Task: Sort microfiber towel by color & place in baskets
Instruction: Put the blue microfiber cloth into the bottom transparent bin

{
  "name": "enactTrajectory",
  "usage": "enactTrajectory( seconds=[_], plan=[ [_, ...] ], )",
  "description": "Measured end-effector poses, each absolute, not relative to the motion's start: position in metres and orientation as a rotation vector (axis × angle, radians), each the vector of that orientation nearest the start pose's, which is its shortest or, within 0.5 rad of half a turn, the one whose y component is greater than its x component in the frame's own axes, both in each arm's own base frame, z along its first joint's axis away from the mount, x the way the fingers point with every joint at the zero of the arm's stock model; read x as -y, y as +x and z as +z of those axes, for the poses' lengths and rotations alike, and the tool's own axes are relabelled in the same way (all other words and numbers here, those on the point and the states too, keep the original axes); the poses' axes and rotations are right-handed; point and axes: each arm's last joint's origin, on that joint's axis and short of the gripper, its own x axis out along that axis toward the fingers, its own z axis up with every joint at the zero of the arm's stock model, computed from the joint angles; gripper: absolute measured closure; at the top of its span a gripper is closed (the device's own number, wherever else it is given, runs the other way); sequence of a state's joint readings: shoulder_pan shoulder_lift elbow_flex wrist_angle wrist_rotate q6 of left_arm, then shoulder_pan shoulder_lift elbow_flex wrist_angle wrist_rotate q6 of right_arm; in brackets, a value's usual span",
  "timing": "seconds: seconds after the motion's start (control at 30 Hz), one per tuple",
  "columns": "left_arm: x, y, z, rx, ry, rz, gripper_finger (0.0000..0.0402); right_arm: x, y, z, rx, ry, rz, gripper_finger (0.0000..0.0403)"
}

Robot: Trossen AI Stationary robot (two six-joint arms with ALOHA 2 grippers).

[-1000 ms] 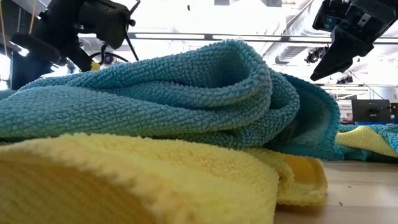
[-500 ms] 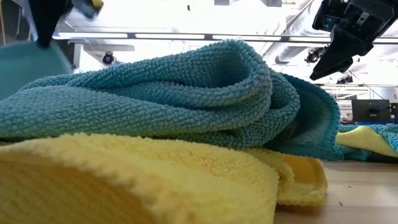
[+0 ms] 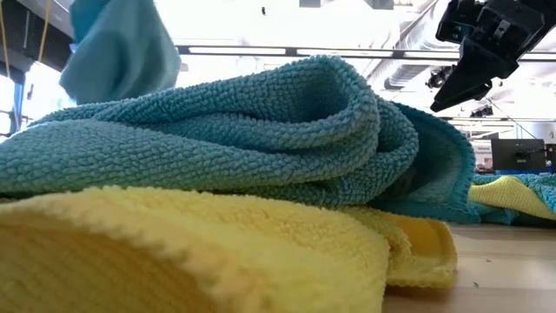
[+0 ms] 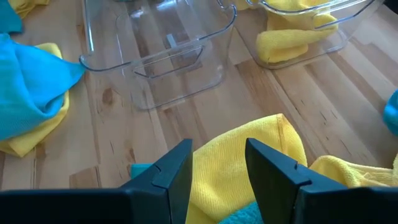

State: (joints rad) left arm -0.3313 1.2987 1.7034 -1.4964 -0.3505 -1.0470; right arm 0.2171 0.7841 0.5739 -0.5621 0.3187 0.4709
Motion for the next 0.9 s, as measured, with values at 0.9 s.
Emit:
enactTrajectory(
  seconds=[0.9],
  plan=[
    [0.061,0.307,0.392,-0.802,-0.613,0.550,0.0401,-0.024,0.152,0.231,-0.693,0.271,-0.276,0.0259]
  ],
)
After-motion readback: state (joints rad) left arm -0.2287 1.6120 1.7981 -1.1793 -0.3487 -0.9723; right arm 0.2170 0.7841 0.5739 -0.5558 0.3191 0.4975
